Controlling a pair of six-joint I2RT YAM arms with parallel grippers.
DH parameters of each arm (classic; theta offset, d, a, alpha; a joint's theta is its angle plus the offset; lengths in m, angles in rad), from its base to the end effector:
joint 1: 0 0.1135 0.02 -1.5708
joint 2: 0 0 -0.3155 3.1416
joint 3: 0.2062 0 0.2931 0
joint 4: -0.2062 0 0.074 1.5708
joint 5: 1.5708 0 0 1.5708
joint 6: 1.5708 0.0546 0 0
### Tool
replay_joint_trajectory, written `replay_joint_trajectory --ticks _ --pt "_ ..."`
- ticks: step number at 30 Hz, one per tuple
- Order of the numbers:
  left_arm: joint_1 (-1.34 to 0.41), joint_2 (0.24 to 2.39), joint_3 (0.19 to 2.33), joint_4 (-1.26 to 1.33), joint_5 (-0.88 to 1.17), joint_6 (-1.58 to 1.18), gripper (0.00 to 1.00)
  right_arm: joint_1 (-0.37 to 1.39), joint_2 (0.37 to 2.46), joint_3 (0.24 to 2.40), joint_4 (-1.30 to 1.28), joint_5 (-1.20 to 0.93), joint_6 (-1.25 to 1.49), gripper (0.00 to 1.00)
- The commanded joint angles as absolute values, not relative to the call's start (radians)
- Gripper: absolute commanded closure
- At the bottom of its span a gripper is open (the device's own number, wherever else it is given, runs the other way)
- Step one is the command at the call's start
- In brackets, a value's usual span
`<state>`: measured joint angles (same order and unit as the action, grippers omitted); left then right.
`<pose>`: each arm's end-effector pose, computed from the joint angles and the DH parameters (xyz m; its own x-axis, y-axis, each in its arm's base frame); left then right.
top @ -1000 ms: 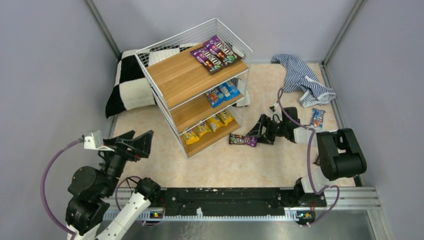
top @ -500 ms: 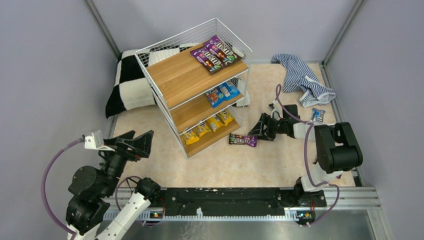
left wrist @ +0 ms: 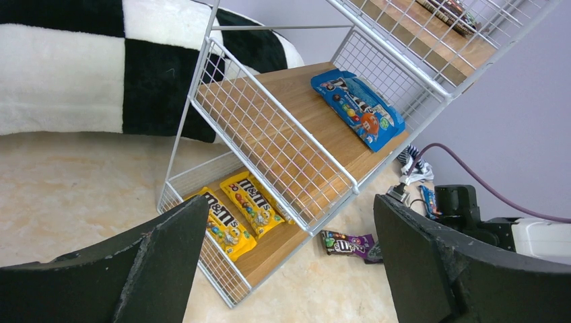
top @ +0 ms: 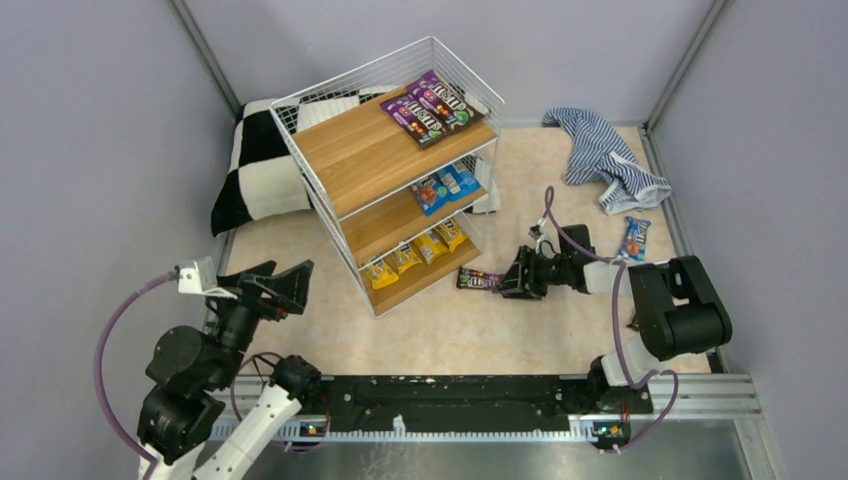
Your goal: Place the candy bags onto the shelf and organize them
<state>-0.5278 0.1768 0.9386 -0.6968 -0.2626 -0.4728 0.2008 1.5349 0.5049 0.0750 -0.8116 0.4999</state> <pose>0.0089 0.0112 0.4187 -0.0696 -0.4685 -0.8807 0.2593 0.8440 -0.4694 0.2589 0.0931 0.1227 -0.9646 0.1404 -0.2231 -0.0974 0.5967 0.7966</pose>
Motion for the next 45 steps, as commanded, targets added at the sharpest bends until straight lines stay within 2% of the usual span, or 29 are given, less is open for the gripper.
replay_joint_trajectory --ticks 1,7,12,14,24,28,35,39,45 --pt "-0.534 0.190 0.972 -0.678 -0.268 -0.455 0.02 0.160 1.585 0.546 0.018 -0.729 0.487 0.48" --pt "-0.534 0.181 0.977 -0.695 -0.278 -0.455 0.02 0.132 1.604 0.588 0.003 -0.729 0.466 0.43" --pt "-0.533 0.187 0.964 -0.673 -0.257 -0.460 0.02 0.132 1.663 0.640 0.003 -0.738 0.444 0.46" --pt "-0.533 0.191 0.969 -0.673 -0.254 -0.459 0.02 0.132 1.675 0.632 0.010 -0.777 0.445 0.51" --pt "-0.533 0.186 0.948 -0.650 -0.251 -0.465 0.02 0.133 1.634 0.478 0.207 -0.914 0.588 0.92" --pt "-0.534 0.198 0.949 -0.645 -0.235 -0.469 0.02 0.133 1.535 0.430 0.206 -0.930 0.641 1.00" --pt "-0.533 0.182 0.940 -0.646 -0.237 -0.481 0.02 0.135 1.211 0.471 -0.164 -0.786 0.632 1.00" --pt "-0.533 0.182 0.940 -0.646 -0.224 -0.491 0.02 0.121 1.096 0.522 -0.315 -0.678 0.766 1.00" --pt "-0.534 0.167 0.965 -0.666 -0.226 -0.494 0.02 0.062 1.007 0.495 -0.241 -0.794 1.002 1.00"
